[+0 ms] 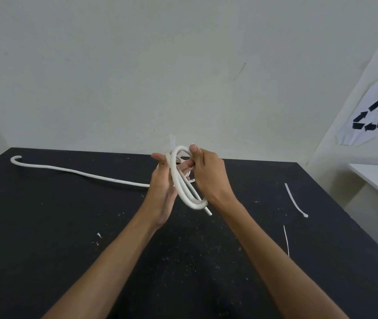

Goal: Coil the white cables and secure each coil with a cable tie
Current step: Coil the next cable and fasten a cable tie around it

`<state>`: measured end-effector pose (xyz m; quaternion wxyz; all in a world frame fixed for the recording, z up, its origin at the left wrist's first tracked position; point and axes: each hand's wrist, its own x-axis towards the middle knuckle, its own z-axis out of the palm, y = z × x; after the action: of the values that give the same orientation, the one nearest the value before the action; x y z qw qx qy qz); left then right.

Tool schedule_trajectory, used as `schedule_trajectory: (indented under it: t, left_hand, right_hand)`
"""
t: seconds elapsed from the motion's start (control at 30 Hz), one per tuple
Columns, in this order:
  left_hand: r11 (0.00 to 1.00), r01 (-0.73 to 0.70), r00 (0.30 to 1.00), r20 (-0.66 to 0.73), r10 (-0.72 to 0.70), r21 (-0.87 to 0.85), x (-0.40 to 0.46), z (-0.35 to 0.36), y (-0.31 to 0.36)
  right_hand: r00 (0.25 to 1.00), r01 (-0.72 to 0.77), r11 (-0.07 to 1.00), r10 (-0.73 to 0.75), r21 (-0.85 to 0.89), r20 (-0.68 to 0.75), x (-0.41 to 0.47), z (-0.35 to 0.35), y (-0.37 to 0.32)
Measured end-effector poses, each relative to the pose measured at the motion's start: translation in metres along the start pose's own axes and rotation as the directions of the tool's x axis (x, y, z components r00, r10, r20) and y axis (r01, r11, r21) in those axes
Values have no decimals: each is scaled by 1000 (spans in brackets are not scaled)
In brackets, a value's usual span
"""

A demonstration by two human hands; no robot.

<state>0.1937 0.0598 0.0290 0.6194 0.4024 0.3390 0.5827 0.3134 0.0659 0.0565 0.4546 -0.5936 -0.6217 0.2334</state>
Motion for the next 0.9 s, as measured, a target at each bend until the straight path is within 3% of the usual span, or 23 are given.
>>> schedule_trajectory:
  t: [0.2, 0.33, 0.43, 0.77, 0.9]
  left_hand:
    - [983, 154, 988, 44, -150, -101, 8, -11, -8]
    - [985, 65, 991, 126, -46, -159, -3, -18, 5]
    - [973, 58, 995, 93, -37, -224, 1, -15, 1]
    - [876, 242, 965, 201, -171, -417, 2, -21, 1]
    - [863, 328, 936, 253, -243, -384, -1, -24, 7]
  right_hand:
    - [999, 41, 996, -42, -76, -3, 0, 7, 4]
    - [1000, 25, 992, -23, -122, 20, -6, 9, 9]
    - [999, 37, 998, -35, -44, 37, -15, 16, 4]
    - [996, 78, 991, -82, -107, -38, -9, 20, 10]
    - [988, 110, 980, -126, -165, -90, -10, 20, 17]
